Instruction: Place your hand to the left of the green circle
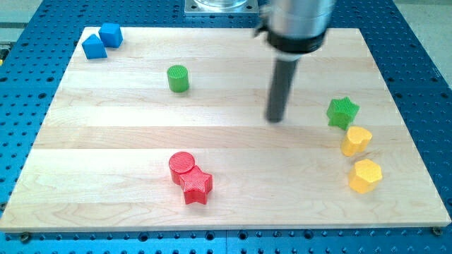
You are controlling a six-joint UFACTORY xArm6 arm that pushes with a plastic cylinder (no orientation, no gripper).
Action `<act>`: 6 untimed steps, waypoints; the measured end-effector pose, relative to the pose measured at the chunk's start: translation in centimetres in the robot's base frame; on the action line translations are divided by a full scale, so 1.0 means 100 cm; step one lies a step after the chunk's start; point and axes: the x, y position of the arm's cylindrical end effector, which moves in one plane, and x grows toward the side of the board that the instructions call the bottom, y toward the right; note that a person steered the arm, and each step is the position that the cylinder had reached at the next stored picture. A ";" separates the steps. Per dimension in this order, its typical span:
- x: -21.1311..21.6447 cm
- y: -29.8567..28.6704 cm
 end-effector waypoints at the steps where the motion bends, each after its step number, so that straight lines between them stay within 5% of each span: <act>1: -0.001 -0.095; 2: -0.014 -0.155; 6: -0.100 -0.189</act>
